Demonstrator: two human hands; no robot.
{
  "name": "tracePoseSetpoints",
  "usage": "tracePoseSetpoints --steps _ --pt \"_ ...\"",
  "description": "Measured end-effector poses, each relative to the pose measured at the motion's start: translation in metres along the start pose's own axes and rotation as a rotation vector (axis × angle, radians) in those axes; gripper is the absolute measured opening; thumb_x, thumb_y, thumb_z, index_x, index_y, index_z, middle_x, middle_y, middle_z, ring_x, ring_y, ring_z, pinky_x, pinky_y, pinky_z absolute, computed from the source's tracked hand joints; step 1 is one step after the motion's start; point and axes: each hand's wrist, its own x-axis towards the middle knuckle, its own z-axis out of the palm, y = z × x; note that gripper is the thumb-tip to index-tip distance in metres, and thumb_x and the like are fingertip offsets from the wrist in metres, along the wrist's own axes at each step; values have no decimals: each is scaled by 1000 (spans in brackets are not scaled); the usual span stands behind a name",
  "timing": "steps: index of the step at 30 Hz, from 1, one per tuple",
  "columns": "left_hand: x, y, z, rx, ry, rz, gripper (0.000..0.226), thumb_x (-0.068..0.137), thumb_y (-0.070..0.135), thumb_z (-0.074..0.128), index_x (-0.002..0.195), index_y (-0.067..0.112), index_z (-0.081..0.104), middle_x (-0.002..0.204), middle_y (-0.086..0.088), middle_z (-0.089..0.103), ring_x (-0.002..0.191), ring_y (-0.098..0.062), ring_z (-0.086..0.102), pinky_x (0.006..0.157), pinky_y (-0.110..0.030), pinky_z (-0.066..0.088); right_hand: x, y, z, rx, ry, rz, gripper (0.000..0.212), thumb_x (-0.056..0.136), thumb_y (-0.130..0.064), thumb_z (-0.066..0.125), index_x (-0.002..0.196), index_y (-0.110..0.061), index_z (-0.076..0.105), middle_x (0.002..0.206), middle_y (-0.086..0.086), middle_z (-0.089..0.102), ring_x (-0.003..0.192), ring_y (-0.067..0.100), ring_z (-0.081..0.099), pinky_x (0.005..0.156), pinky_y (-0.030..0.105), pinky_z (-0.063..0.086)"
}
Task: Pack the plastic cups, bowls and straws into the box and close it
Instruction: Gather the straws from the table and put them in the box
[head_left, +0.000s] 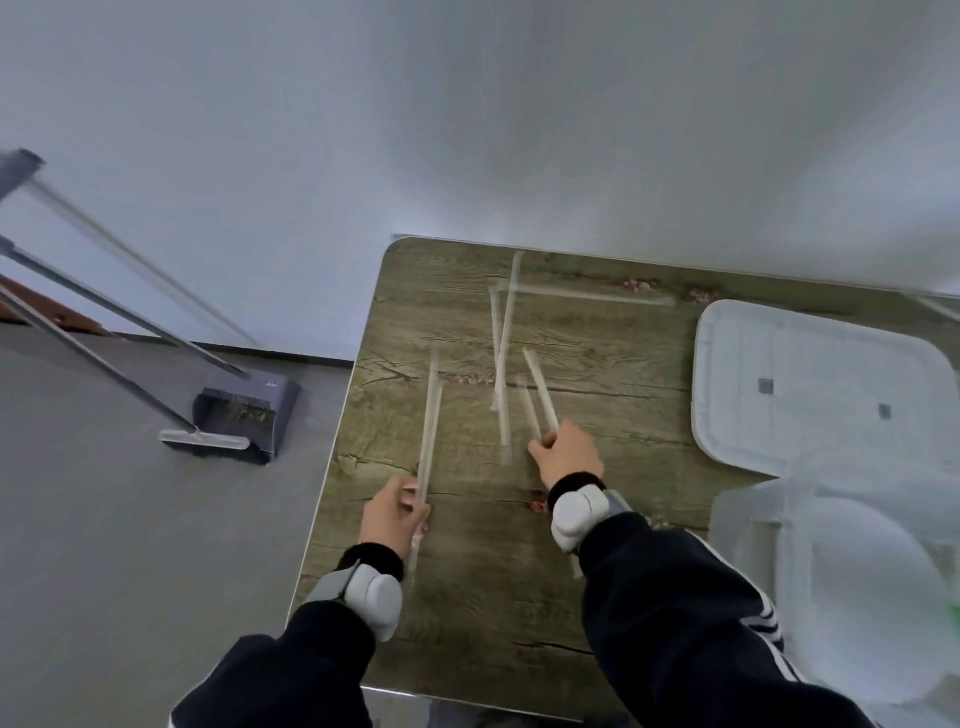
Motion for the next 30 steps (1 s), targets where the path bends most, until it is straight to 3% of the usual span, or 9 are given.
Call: tracePoseSetpoints --steps 4,11,15,21,24,26,30 --pt "4 4 5 -120 31 -32 9 89 -1 54 88 8 54 67 -6 58 49 -19 56 41 -16 50 -6 12 2 -17 0 -26 24 89 -29 56 99 -8 53 100 10 63 89 29 62 68 33 44" --pt "35 57 24 -224 48 6 9 95 11 48 87 7 51 67 -7 59 55 -21 58 53 -30 52 29 -10 -55 383 193 -67 18 93 -17 50 102 -2 44 101 17 62 86 32 61 74 39 48" --pt "60 105 43 -172 117 47 17 96 19 44 90 4 51 72 -10 61 60 -25 58 59 -34 50 58 -30 -94 226 220 -109 27 91 -17 54 109 -1 42 107 21 61 91 34 61 73 37 46" --pt "90 147 64 -16 185 -9 16 94 25 47 97 10 45 93 -6 55 78 -23 54 64 -30 40 106 -45 -127 -81 110 -111 31 89 -13 57 117 -4 46 116 17 61 103 33 61 80 37 48" --pt "95 150 73 149 162 -24 48 84 31 64 117 3 43 118 -13 47 101 -29 55 86 -38 48 128 -47 -126 -199 72 -195 32 89 -13 58 116 -7 42 112 15 63 100 32 62 77 38 48" --pt "99 152 77 276 163 -6 62 78 38 70 120 4 39 121 -13 43 107 -28 53 93 -37 47 142 -49 -123 -223 80 -207 34 89 -12 56 118 -9 40 107 15 65 94 32 64 69 35 46" --pt "109 159 79 406 143 -32 53 78 33 70 113 9 38 118 -10 46 105 -28 56 86 -36 49 162 -52 -115 -224 71 -189 35 90 -14 54 121 -12 39 104 13 66 90 31 65 66 34 45"
